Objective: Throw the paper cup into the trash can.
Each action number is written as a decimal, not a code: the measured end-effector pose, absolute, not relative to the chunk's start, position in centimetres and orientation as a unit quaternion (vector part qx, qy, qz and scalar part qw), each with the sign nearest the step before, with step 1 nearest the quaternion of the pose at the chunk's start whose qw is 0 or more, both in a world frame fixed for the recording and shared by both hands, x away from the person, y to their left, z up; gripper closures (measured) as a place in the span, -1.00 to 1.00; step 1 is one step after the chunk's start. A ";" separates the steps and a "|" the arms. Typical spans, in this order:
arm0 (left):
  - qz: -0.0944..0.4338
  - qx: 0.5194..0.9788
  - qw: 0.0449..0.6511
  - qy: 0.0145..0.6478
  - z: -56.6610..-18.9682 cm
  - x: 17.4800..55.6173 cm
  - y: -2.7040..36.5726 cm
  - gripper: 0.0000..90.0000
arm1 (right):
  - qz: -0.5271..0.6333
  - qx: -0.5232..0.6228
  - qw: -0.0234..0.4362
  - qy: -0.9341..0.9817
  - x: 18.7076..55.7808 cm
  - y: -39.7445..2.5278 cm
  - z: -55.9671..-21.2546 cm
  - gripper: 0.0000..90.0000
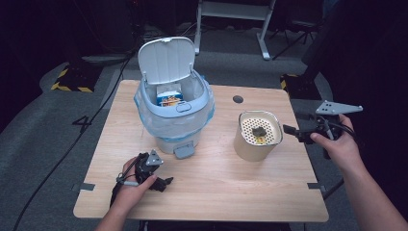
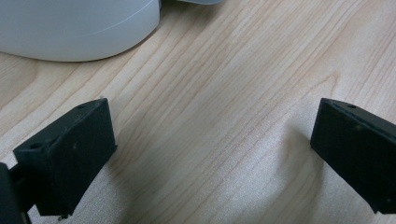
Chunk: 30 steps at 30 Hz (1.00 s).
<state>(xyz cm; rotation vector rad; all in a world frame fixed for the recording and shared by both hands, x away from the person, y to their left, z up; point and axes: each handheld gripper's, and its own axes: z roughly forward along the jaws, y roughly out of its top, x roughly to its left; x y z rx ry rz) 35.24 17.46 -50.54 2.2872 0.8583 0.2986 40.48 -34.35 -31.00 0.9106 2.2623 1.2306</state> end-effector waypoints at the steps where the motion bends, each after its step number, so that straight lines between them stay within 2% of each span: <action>1: 0.114 0.876 0.334 0.329 -50.5 35.2 17.5 -1.00 | 0.441 0.328 0.202 0.811 40.2 -34.5 -31.3 -0.51; 15: 0.114 0.876 0.334 0.329 -50.5 35.2 17.5 -1.00 | 0.432 0.369 0.182 0.802 36.5 -37.0 -36.7 -0.48; 30: 0.114 0.876 0.334 0.329 -50.5 35.2 17.5 -1.00 | 0.418 0.395 0.149 0.804 34.9 -38.2 -43.5 -0.49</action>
